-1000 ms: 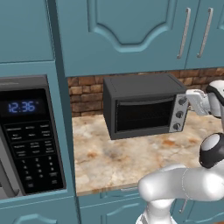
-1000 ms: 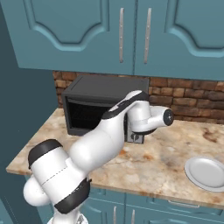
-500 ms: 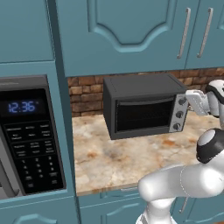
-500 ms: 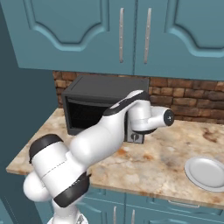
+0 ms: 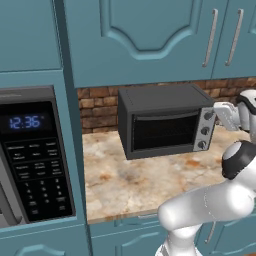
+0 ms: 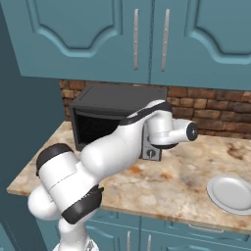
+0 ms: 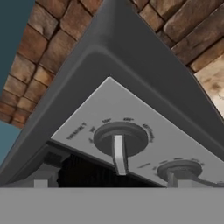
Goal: Pull the toaster oven rack outwards. Pick up the baguette from the plate and place it on the toaster oven rack. Close the toaster oven door fully and set the temperature to the lowest setting.
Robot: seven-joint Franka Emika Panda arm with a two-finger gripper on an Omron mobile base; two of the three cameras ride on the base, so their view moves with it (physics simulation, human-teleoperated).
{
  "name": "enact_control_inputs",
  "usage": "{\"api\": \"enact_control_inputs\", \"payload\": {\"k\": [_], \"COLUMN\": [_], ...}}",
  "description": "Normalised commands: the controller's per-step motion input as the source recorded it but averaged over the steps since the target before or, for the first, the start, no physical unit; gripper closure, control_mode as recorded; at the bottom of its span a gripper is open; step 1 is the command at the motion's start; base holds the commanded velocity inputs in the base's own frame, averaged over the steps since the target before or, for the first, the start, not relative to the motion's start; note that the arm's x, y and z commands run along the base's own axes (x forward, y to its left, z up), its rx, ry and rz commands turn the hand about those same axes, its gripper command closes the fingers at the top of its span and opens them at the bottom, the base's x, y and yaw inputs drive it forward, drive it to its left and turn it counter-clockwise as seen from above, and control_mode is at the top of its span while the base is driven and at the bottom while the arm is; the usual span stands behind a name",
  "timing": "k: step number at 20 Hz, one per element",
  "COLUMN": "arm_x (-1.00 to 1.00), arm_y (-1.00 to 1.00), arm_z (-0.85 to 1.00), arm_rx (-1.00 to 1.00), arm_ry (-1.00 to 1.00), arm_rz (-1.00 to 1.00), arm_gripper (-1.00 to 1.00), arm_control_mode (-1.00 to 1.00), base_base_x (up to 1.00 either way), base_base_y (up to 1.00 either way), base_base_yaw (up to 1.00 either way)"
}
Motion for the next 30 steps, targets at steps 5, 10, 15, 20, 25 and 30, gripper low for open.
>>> {"api": "enact_control_inputs", "payload": {"k": [5,10,15,20,25,30], "arm_x": [0.08,0.13,0.17,0.17,0.12,0.14], "arm_y": [0.0,0.0,0.0,-0.01,-0.04,0.0], "arm_z": [-0.06,-0.06,-0.06,-0.02,0.0,0.0], "arm_rx": [0.0,0.0,0.0,0.0,0.0,0.0], "arm_ry": [-0.05,-0.06,-0.05,-0.03,-0.03,-0.03], "arm_rz": [0.0,0.0,0.0,0.01,0.01,0.0], "arm_gripper": [-1.0,-1.0,-1.0,-1.0,-1.0,1.0], "arm_control_mode": [-1.0,-1.0,-1.0,-1.0,-1.0,-1.0], "base_base_x": [0.0,0.0,0.0,0.0,0.0,0.0], "base_base_y": [0.0,0.0,0.0,0.0,0.0,0.0], "base_base_yaw": [0.0,0.0,0.0,0.0,0.0,0.0]}}
